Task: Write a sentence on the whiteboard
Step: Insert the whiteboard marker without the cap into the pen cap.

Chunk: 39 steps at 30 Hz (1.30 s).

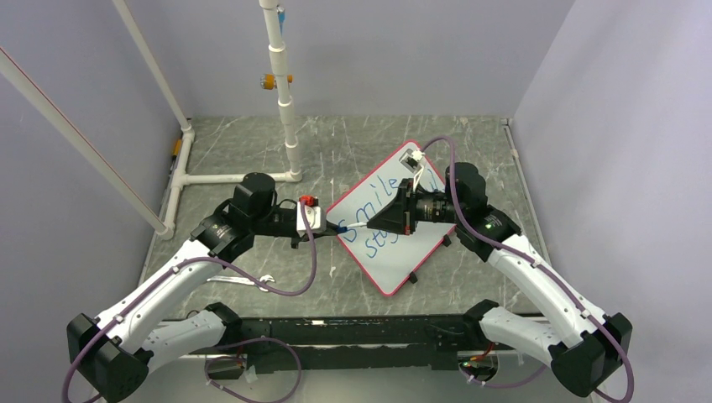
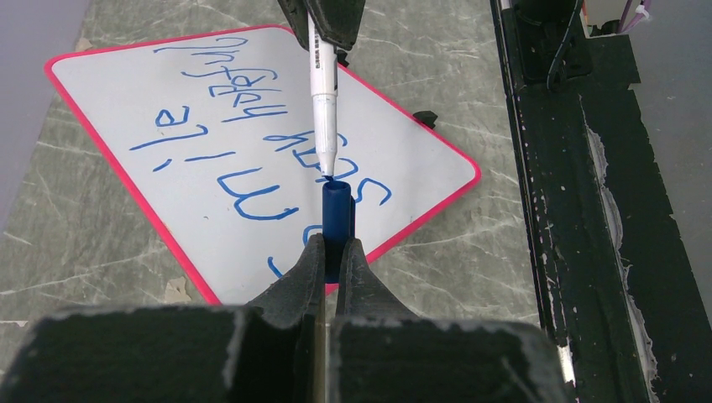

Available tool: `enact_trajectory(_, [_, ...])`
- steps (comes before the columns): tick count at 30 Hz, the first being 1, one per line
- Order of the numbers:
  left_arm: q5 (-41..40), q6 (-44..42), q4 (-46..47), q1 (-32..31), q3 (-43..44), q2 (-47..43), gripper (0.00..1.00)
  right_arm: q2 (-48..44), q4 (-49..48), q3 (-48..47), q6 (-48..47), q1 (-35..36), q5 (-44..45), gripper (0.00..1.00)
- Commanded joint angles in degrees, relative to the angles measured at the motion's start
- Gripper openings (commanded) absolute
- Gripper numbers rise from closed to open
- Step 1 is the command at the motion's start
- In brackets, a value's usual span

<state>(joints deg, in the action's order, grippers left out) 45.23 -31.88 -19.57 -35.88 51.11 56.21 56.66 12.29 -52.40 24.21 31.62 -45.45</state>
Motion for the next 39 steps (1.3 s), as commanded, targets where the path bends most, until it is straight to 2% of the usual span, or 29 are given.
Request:
enact_trajectory(1, [2.13,0.32,1.64,-0.22,0.19,0.00,0.00,0.03,-3.48,-1.75,0.22,0.44,0.08,0.00])
enact_trajectory(22, [2.08,0.99,1.54,-0.17,0.56,0.14,0.00,0.85,-1.21,-1.69,-1.14,1.71,2.01,0.00])
enact_trajectory(39, [1.94,1.47,1.17,-0.24,0.85,0.90,0.00,5.61,6.47,-9.46,-5.33,6.67,9.73,0.00])
